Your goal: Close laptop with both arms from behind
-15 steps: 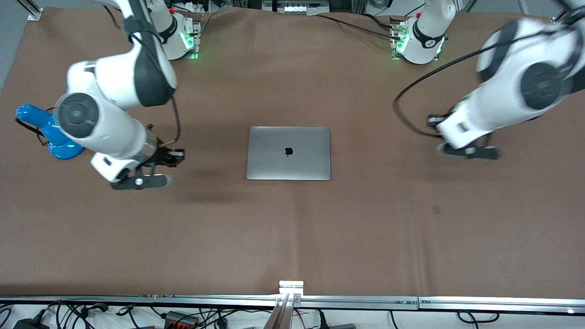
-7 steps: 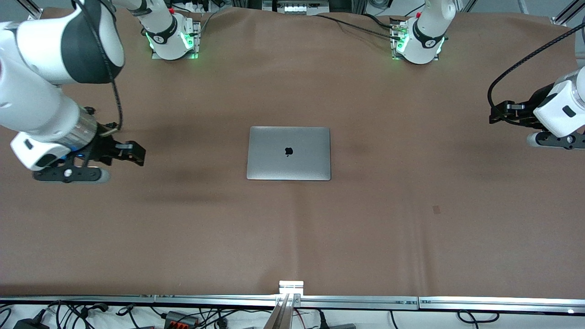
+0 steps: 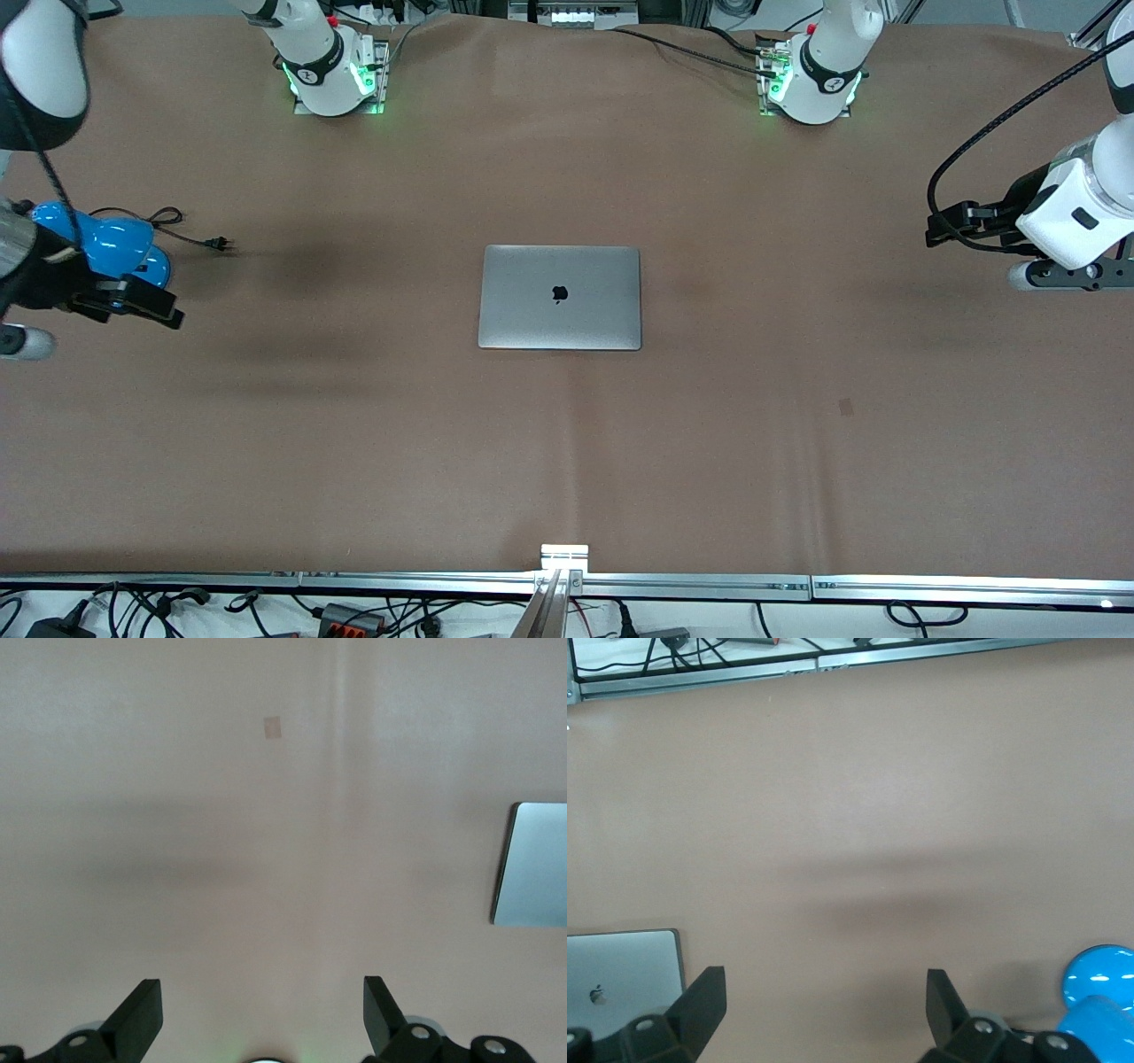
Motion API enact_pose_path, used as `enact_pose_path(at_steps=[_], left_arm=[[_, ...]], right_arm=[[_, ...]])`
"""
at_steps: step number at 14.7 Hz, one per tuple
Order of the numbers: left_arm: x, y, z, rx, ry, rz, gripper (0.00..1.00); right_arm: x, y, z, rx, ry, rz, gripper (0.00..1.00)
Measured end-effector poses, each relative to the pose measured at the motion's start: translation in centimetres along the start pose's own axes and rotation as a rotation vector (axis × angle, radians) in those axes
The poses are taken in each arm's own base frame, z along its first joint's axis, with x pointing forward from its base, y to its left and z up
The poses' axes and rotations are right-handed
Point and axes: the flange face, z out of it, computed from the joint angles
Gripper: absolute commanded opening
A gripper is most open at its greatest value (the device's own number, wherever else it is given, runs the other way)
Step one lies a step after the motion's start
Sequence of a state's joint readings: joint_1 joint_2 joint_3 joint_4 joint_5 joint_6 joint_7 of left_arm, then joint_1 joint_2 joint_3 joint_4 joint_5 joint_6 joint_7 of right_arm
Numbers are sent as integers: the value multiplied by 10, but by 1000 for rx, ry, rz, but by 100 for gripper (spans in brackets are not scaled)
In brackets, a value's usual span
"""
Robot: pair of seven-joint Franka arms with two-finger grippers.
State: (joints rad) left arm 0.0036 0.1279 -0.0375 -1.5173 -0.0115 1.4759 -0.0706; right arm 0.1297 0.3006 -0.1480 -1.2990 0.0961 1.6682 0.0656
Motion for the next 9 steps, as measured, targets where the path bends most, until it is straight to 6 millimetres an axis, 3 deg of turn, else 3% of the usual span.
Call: enact_pose_path(at_steps=[4,9], left_arm=[[2,-3,1,-2,8,-12,100],[6,-28,9,-9,12,-65,100]], right_arm=[[-7,32,-12,-20,2,-16,100],[-12,39,-13,-34,-6,-19,100]])
